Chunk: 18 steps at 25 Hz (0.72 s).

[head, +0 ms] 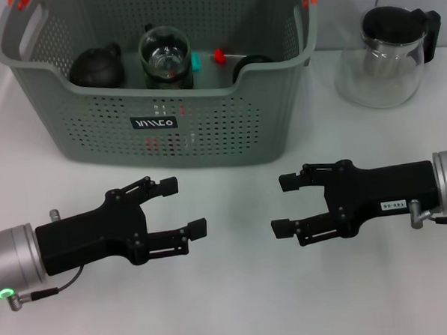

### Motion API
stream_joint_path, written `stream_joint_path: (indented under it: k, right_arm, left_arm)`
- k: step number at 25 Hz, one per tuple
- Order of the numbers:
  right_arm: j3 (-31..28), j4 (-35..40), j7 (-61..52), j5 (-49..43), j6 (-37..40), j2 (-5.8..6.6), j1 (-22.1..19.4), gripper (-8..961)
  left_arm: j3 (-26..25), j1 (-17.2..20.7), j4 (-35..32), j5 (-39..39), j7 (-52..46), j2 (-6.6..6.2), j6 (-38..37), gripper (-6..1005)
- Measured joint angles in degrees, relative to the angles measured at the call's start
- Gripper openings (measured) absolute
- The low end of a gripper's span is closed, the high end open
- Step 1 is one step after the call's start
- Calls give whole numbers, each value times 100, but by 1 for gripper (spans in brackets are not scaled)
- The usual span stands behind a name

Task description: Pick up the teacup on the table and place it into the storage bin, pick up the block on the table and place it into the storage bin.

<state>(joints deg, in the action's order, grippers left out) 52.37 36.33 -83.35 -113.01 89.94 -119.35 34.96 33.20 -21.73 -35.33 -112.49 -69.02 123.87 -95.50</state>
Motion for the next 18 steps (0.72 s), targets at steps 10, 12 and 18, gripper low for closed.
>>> stream_joint_path:
  k: [10, 12, 18]
  right_arm:
    - [-29, -3, 3, -2, -21, -1, -60, 935]
    - [-43, -3, 3, -2, -22, 0, -65, 935]
    - [-38, -4, -9, -2, -85, 0, -69, 935]
  left_arm:
    - [2, -86, -3, -20, 6, -15, 97, 952]
    - [2, -87, -3, -20, 7, -11, 97, 952]
    - [2, -81, 0, -20, -5, -8, 97, 952]
